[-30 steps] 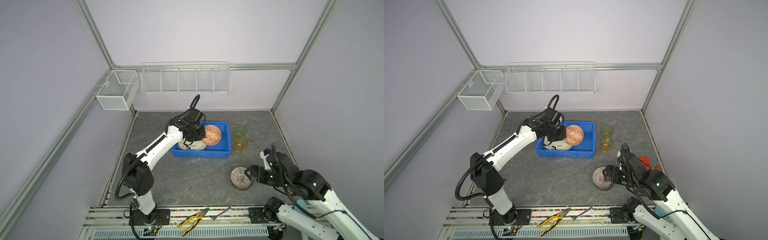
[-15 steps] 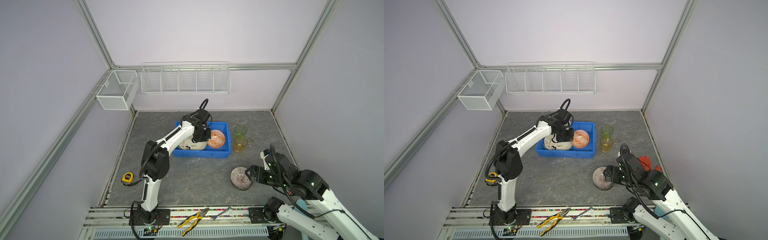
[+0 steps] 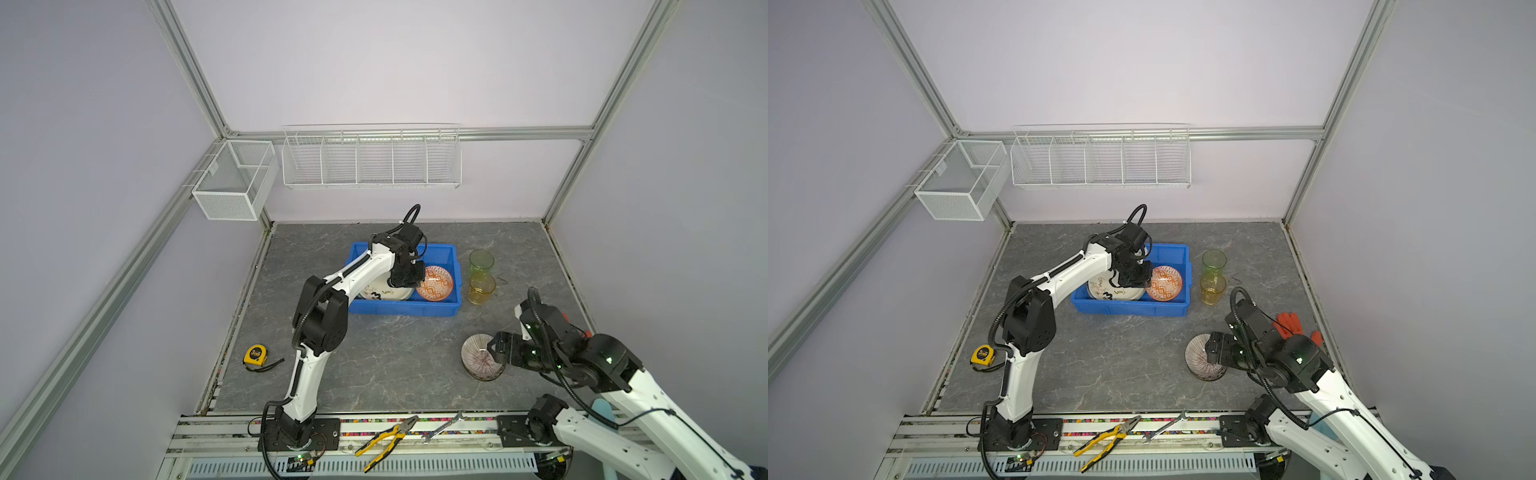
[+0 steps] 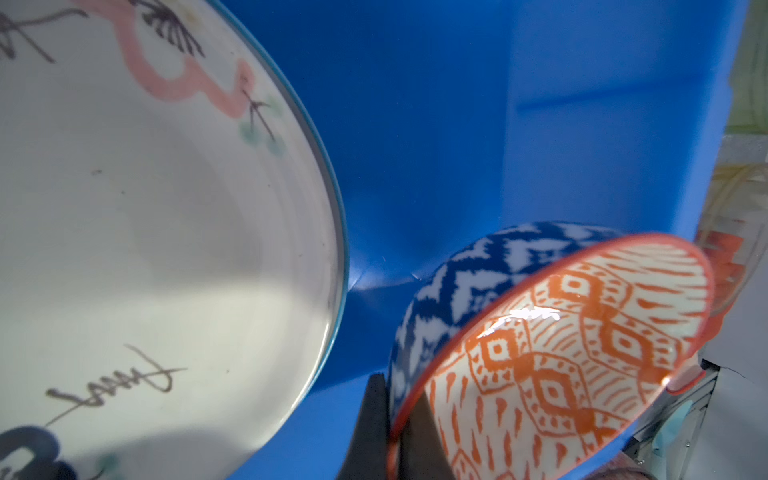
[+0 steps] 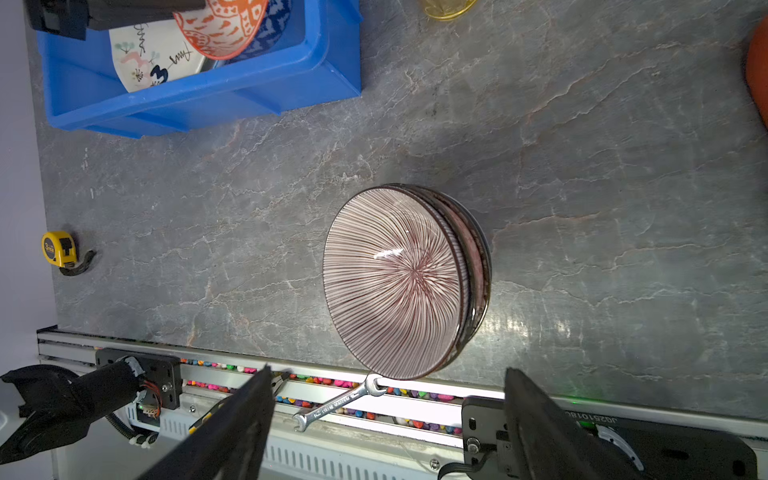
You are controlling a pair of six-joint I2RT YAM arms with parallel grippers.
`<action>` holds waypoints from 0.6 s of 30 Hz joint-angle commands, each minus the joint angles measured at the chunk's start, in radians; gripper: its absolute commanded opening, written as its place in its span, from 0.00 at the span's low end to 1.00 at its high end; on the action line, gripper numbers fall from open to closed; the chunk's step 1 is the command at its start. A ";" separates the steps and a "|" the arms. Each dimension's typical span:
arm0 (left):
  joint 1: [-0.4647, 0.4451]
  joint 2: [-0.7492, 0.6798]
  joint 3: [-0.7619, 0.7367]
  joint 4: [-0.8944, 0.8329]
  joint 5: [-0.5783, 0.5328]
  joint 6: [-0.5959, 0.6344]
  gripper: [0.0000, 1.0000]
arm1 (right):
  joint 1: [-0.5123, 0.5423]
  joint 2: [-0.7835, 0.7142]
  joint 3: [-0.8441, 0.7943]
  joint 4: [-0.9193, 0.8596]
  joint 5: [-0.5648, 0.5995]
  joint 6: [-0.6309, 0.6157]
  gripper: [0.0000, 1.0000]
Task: Place the mixed dishes into the plastic bin
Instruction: 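Lower the orange bowl into the bin and open the left gripper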
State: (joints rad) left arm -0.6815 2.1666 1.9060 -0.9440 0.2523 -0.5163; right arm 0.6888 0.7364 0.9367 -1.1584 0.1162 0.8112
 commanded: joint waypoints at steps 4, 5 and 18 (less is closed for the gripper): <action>-0.019 0.032 0.035 0.023 0.028 0.027 0.00 | -0.002 -0.007 -0.013 -0.007 0.032 -0.012 0.88; -0.021 0.034 0.034 0.025 0.026 0.027 0.00 | -0.002 -0.006 -0.014 -0.007 0.033 -0.012 0.88; -0.036 0.108 0.077 -0.016 0.031 0.048 0.00 | -0.004 -0.004 -0.017 -0.014 0.037 -0.033 0.88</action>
State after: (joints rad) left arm -0.6971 2.2608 1.9430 -0.9512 0.2508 -0.4938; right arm 0.6888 0.7361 0.9363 -1.1587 0.1352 0.7914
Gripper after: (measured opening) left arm 0.054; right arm 0.882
